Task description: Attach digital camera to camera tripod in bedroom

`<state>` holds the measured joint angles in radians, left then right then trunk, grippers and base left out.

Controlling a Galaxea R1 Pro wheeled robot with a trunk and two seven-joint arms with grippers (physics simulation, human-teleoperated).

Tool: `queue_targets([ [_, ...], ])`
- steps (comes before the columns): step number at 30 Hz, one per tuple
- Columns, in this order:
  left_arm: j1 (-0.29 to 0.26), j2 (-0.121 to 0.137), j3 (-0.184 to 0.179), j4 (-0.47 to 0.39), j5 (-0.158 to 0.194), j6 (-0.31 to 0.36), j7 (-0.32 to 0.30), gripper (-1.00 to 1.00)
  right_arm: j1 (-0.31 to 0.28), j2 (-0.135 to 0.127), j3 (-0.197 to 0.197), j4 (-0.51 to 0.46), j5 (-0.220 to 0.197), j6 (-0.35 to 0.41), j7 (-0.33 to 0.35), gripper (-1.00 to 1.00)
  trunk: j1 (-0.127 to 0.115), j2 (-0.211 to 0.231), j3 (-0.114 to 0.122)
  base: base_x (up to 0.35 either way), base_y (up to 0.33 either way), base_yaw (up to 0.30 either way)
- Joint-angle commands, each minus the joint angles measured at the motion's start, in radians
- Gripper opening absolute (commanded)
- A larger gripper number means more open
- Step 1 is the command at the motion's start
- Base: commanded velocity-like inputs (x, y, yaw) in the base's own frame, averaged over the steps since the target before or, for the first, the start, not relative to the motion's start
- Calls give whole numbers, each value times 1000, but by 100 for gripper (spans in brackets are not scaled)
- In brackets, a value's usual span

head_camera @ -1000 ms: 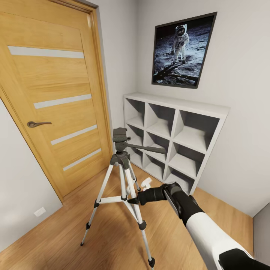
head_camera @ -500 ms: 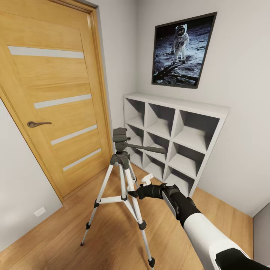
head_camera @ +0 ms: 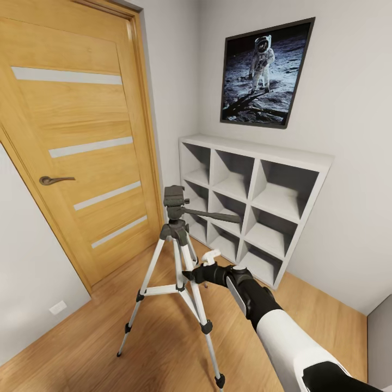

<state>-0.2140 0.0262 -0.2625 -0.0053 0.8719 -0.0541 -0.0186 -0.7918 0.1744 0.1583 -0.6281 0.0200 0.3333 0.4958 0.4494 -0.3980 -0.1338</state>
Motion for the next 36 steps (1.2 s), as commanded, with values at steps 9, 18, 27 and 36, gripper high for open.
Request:
queue_targets([
  [9,-1,0,-9,1,7,-3,-3,-100,-1,0,0,2,1,-83,-75,100,1,-2,-2,0,0,0],
  [18,-1,0,-9,1,6,-3,-3,-100,-1,0,7,2,7,-91,-74,100,1,-2,-2,0,0,0],
  [27,-1,0,-9,1,6,-3,-3,-100,-1,0,13,1,14,-91,-59,100,1,-2,-2,11,0,0],
  [36,-1,0,-9,1,5,-3,-3,-100,-1,0,11,1,16,-90,-59,100,1,-2,-2,76,0,0],
])
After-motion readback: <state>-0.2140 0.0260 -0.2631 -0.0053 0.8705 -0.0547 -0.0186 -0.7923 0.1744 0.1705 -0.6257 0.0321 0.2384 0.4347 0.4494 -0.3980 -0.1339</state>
